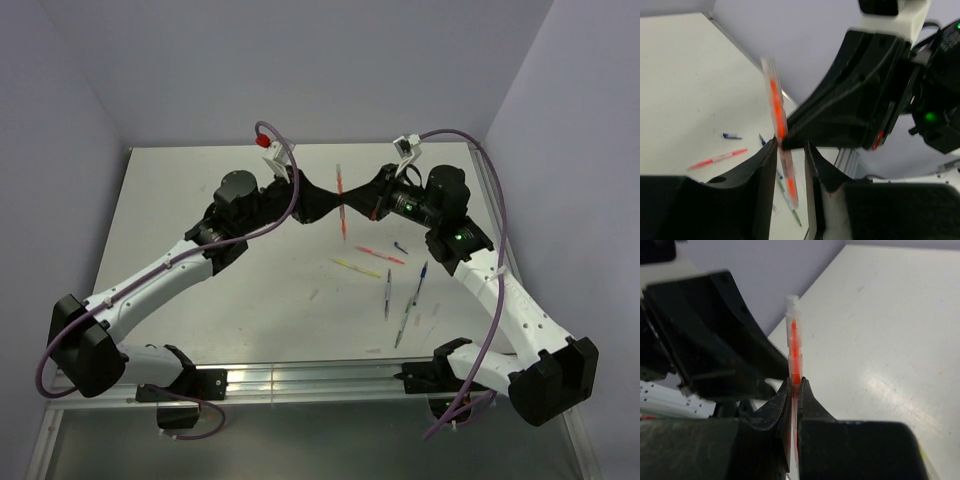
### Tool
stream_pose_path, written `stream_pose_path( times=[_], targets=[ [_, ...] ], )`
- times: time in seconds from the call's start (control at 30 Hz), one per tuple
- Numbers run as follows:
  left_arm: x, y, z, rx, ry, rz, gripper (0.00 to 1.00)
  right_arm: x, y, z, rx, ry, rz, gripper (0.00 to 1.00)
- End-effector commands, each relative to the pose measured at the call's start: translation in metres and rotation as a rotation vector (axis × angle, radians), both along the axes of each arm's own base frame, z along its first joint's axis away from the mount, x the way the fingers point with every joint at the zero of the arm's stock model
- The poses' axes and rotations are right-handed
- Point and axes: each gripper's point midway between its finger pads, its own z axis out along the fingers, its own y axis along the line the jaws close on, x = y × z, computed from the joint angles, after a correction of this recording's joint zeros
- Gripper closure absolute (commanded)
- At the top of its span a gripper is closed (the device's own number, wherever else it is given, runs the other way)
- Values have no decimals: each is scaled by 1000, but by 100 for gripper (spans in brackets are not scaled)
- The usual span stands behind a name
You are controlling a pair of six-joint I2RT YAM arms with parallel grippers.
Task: Insert the pens into the pen caps
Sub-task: Press the pen cap onto the pen.
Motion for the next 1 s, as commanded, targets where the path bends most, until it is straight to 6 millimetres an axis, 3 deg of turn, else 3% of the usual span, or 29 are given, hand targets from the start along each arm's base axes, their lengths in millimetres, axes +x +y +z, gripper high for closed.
stream_pose_path(
  times=[0.0, 0.17, 0.4, 0.5, 0.77, 0.97],
  targets=[
    [-38, -9, 9, 35, -19, -147, 66, 8, -10, 56, 67, -209, -80, 100],
    [-38, -3, 21, 28, -48, -123, 59, 3, -10, 60, 66, -225, -77, 100],
    [-31, 12, 28, 44, -75, -44, 60, 0, -11, 62, 65, -241, -76, 100],
    [-26, 23, 35, 42, -98, 2, 55, -3, -11, 63, 60, -252, -71, 100],
    [-2, 53, 84, -28, -154, 112, 36, -15, 2, 61, 25, -286, -35, 100],
    [8, 56, 105, -54, -195, 84, 29, -29, 18, 61, 13, -293, 13, 100]
  ],
)
